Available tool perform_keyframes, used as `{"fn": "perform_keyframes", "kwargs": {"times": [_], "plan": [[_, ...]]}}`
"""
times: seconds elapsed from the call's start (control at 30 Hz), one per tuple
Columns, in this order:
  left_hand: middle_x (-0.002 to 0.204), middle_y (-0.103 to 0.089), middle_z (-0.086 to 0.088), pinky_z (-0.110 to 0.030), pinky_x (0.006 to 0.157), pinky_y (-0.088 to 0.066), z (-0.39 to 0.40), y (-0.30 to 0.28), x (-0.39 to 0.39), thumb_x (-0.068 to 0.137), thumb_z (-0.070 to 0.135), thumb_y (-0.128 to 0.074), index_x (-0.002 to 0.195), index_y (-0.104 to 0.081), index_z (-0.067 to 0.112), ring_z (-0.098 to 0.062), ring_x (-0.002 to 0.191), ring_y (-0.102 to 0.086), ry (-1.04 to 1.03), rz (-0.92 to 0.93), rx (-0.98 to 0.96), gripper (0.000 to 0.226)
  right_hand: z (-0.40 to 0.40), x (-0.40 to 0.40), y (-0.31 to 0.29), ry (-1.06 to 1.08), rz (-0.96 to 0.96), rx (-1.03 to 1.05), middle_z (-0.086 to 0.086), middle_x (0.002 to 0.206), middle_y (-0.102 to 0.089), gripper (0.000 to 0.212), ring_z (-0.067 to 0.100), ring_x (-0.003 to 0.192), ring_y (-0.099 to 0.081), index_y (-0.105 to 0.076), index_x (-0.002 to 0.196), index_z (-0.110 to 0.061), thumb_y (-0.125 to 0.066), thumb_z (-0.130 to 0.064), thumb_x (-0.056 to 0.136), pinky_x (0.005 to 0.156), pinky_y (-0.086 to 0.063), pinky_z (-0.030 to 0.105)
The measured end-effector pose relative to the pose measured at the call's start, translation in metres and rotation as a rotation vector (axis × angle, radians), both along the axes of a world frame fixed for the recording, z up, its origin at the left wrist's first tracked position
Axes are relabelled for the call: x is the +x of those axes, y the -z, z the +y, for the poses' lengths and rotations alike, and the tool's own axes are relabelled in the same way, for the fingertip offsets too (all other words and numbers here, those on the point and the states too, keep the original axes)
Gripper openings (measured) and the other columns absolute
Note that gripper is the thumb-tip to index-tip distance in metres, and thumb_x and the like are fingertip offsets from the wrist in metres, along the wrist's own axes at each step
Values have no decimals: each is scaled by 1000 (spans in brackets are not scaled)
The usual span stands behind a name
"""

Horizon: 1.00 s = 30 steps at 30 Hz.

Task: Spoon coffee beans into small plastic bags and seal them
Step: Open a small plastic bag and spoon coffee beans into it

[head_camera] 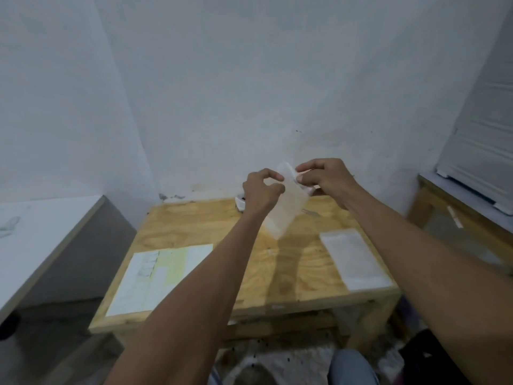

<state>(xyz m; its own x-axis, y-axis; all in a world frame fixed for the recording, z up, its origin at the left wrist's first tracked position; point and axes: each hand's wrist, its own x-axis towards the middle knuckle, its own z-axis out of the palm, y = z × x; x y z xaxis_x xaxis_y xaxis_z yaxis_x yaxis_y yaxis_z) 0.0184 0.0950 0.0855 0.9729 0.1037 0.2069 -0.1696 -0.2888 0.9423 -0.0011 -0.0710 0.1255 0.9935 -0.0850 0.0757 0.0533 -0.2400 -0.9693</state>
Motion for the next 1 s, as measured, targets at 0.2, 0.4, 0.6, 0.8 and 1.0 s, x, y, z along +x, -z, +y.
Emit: {"fn": "perform_keyframes", "kwargs": {"times": [0.2,0.4,0.6,0.8,1.0], "plan": [[77,-64,-1,-33,65,-50,10,4,3,81,36,-81,72,-61,14,-17,72,-62,-43,-29,-152,31,32,11,10,3,-22,-69,21,90,-74,35,20,68,-69,-69,106,-9,-75,4,75,54,-54,28],[77,-72,-23,-35,57,-60,23,2,-2,90,11,-76,92,-54,7,-32,63,-71,104,120,-474,22,44,15,19,-47,4,-1,17,79,-72,34,23,69,-68,-65,106,-6,-80,2,77,66,-61,36],[85,-71,-29,-49,67,-64,33,4,0,88,-4,-57,103,-59,5,-35,68,-74,94,50,-372,17,46,16,24,-83,38,50,17,89,-76,22,23,72,-73,-69,104,-6,-75,0,84,62,-59,32],[85,-73,-19,-49,66,-64,36,4,2,89,8,-76,100,-62,2,-29,66,-74,127,59,-347,19,45,20,27,-119,22,9,17,91,-77,26,29,85,-75,-69,104,-6,-76,4,81,72,-63,41],[83,-67,-19,-56,71,-63,39,7,5,88,3,-73,94,-57,0,-36,72,-72,148,62,-361,18,47,18,29,-90,39,62,20,90,-77,27,23,70,-72,-68,107,-4,-78,2,83,67,-62,35]]}}
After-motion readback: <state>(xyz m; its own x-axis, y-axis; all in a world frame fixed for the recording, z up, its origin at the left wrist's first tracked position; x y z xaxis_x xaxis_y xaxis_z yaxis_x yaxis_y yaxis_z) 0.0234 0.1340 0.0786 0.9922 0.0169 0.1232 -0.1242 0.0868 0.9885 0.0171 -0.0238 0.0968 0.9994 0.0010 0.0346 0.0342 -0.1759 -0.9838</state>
